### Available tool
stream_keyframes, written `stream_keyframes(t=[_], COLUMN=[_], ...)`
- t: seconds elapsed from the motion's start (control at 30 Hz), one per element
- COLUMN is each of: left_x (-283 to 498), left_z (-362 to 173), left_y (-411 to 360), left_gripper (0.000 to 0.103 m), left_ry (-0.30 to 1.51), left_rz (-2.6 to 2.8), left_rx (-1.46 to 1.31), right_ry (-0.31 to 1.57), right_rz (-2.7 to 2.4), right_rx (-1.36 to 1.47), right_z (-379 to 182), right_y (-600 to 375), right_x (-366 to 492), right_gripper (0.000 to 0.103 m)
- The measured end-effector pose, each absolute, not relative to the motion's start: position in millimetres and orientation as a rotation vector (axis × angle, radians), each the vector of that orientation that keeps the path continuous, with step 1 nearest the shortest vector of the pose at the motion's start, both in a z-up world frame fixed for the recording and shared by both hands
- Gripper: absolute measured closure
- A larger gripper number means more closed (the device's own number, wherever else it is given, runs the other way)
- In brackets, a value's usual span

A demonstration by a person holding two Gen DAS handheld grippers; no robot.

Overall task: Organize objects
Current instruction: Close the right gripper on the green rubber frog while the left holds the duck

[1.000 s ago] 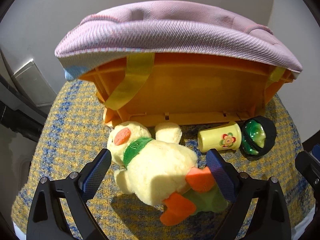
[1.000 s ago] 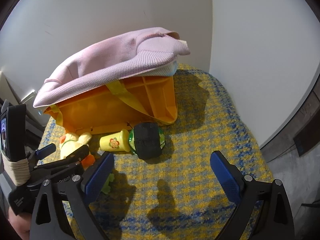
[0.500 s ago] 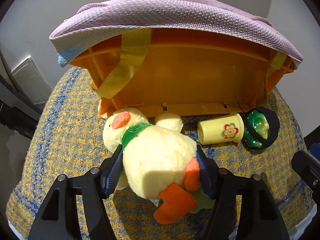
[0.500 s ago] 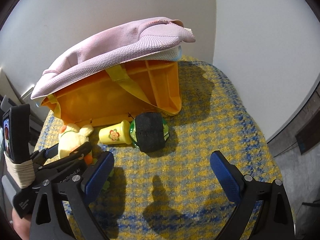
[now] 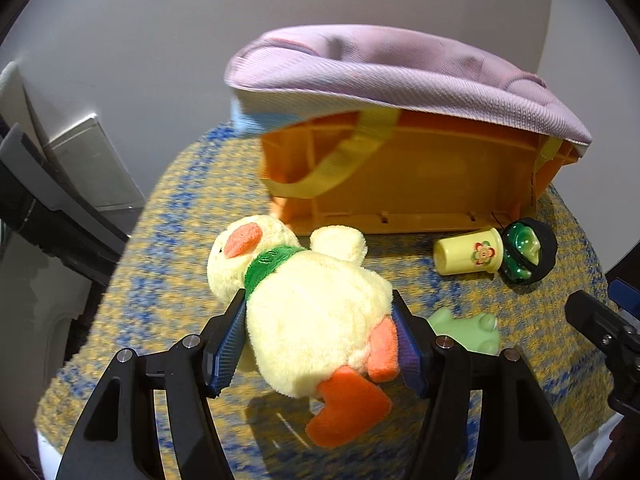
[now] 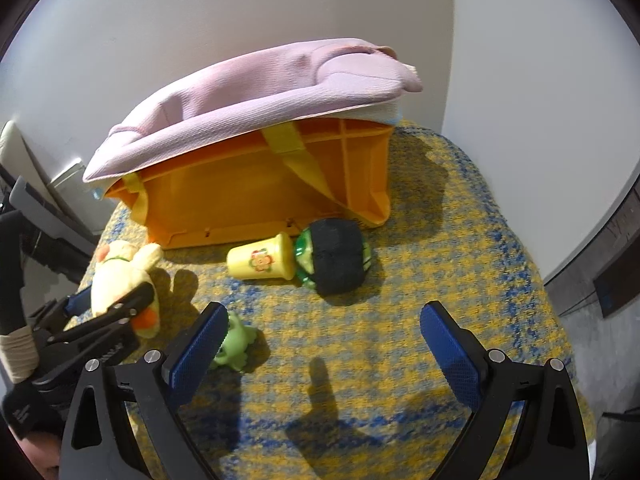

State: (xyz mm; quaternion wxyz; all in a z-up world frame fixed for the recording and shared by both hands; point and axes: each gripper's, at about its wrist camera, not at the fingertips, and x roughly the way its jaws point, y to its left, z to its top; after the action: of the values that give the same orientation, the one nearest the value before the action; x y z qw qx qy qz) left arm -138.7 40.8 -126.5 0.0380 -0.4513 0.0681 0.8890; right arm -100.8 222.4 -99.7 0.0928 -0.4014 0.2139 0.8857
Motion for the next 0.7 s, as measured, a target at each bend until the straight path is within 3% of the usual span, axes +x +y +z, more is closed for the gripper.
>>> stream_keyframes(t=[0.7], left_x=[-106.8], left_z=[-123.1], left_y=[-50.7], left_gripper=[0.038], left_ry=[0.180], left_rz=[2.847], left_rx=[-1.345], right_ry=[0.468], right_rz=[2.687], right_rx=[-1.295], right_z=[-102.0], right_y=[149.1], right_x=[-129.8], right_gripper=[0.006])
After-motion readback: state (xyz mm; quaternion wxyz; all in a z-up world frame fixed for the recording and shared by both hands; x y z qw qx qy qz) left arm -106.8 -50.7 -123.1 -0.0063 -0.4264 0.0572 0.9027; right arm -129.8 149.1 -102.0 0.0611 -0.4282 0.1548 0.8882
